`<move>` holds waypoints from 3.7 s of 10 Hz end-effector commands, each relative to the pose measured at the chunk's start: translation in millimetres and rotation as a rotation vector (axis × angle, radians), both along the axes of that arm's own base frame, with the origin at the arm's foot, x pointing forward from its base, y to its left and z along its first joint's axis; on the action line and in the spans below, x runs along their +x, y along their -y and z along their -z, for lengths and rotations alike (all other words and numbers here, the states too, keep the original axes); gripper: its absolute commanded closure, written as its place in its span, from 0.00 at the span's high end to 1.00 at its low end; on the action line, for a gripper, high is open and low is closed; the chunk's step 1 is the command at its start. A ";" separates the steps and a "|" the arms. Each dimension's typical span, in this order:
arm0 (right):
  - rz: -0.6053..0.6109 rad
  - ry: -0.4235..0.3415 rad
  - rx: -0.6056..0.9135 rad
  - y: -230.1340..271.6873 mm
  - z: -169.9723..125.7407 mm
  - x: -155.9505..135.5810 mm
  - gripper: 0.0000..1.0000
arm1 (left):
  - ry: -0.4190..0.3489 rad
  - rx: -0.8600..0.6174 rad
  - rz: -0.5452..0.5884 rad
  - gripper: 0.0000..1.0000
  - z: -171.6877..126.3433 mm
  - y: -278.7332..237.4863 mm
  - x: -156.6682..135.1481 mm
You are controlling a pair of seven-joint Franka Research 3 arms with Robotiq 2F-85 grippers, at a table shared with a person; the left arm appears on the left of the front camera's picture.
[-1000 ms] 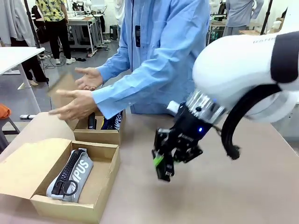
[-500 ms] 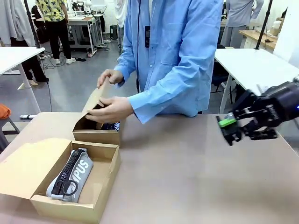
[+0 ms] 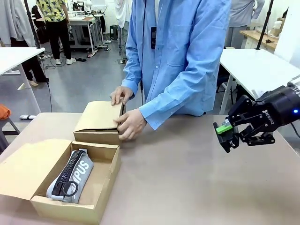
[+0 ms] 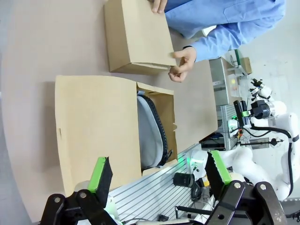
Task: Place items inside the box.
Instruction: Pick up a Pencil pouch or Stapler and place it inside the Mailer Box closest to the robot.
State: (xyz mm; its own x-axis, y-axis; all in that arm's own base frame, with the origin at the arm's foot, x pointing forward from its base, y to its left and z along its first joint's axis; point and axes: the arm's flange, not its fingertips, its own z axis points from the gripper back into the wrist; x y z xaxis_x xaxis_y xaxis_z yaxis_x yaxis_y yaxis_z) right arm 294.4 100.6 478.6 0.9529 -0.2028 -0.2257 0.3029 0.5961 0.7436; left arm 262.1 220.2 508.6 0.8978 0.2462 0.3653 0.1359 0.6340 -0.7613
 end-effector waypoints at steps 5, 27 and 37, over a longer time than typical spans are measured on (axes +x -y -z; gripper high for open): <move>-0.147 -0.027 -0.072 -53.1 7.4 27.5 0.36 | 0.021 -0.011 0.007 1.00 -0.7 1.1 -0.6; -0.227 0.086 -0.130 -349.0 31.5 -18.8 0.36 | 0.021 -0.011 0.007 1.00 -0.7 1.1 -0.6; -0.264 0.129 -0.510 -456.8 70.3 19.1 0.36 | 0.021 -0.011 0.007 1.00 -0.7 1.1 -0.6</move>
